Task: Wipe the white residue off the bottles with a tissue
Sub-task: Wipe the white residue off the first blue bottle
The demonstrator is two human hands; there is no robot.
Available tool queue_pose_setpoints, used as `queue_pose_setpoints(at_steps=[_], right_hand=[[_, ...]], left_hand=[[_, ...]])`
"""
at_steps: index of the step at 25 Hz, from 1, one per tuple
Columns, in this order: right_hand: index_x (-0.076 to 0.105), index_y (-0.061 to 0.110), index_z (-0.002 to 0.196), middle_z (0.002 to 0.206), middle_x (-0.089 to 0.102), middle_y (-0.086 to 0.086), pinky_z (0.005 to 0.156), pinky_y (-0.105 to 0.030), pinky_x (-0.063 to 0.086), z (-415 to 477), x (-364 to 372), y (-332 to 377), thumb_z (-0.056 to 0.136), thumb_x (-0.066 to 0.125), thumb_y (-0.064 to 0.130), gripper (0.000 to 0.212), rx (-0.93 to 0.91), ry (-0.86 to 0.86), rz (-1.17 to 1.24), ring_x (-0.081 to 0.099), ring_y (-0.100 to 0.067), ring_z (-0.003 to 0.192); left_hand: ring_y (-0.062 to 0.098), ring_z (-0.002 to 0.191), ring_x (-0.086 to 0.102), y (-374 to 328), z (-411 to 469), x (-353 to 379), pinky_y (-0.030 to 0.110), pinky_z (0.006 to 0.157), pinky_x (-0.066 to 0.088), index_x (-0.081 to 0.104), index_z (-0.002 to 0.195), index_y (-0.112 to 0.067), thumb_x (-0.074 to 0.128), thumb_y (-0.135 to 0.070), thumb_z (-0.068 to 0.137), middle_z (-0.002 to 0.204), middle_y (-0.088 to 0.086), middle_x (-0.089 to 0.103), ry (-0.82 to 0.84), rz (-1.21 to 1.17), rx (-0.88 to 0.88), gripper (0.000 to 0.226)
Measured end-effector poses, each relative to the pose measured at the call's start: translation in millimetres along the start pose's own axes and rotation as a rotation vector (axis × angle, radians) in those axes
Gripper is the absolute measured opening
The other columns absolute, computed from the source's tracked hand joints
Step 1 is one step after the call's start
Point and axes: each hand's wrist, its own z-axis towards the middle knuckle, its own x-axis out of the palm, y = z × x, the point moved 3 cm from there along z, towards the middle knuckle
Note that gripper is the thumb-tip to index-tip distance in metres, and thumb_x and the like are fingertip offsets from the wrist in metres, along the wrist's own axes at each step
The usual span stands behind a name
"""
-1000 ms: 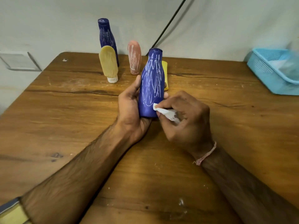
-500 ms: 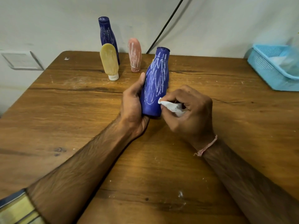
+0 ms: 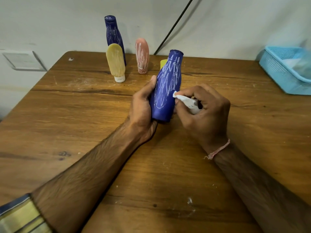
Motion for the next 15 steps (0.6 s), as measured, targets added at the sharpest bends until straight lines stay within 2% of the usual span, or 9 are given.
queue_pose_setpoints(at_steps=[3, 7, 10, 13, 15], right_hand=[[0.076, 0.002, 0.088, 0.086, 0.071, -0.01, 0.065, -0.02, 0.05, -3.9, 5.0, 7.0, 0.08, 0.079, 0.006, 0.009, -0.106, 0.091, 0.041, 0.062, -0.015, 0.071], [0.076, 0.003, 0.088, 0.086, 0.071, -0.008, 0.064, -0.015, 0.047, -1.8, 2.8, 3.6, 0.081, 0.078, 0.007, 0.009, -0.034, 0.035, 0.026, 0.059, -0.01, 0.071], [0.077, 0.003, 0.089, 0.086, 0.071, -0.009, 0.064, -0.025, 0.052, -5.6, 7.2, 6.9, 0.08, 0.08, 0.007, 0.011, -0.115, 0.125, 0.041, 0.064, -0.016, 0.072], [0.076, 0.003, 0.09, 0.087, 0.071, -0.008, 0.063, -0.02, 0.05, -3.3, 5.1, 3.3, 0.082, 0.078, 0.01, 0.011, -0.033, 0.056, 0.015, 0.061, -0.011, 0.072], [0.076, 0.003, 0.088, 0.086, 0.072, -0.008, 0.063, -0.026, 0.052, -3.3, 5.2, 3.6, 0.081, 0.079, 0.01, 0.01, -0.068, 0.094, 0.049, 0.063, -0.013, 0.072]], left_hand=[[0.026, 0.094, 0.067, 0.9, 0.5, 0.2, 0.041, 0.094, 0.053, 0.061, 0.123, -0.004, 0.044, -0.037, 0.106, 0.104, 0.016, 0.072, -0.02, -0.04, 0.0, 0.041], [0.024, 0.093, 0.067, 0.5, 1.1, -0.3, 0.039, 0.09, 0.054, 0.062, 0.12, -0.005, 0.044, -0.036, 0.106, 0.102, 0.014, 0.072, -0.019, -0.026, 0.026, 0.038], [0.023, 0.088, 0.066, 0.4, 1.7, -0.7, 0.036, 0.084, 0.055, 0.063, 0.117, -0.004, 0.042, -0.037, 0.107, 0.099, 0.015, 0.07, -0.013, -0.056, 0.025, 0.04], [0.024, 0.093, 0.064, -0.2, 2.8, -1.0, 0.037, 0.088, 0.053, 0.061, 0.125, -0.003, 0.043, -0.037, 0.106, 0.107, 0.016, 0.067, 0.016, -0.063, 0.028, 0.042], [0.024, 0.094, 0.064, -0.6, 3.3, -2.2, 0.038, 0.088, 0.054, 0.056, 0.132, -0.003, 0.042, -0.037, 0.107, 0.112, 0.017, 0.065, 0.039, -0.054, 0.033, 0.045]])
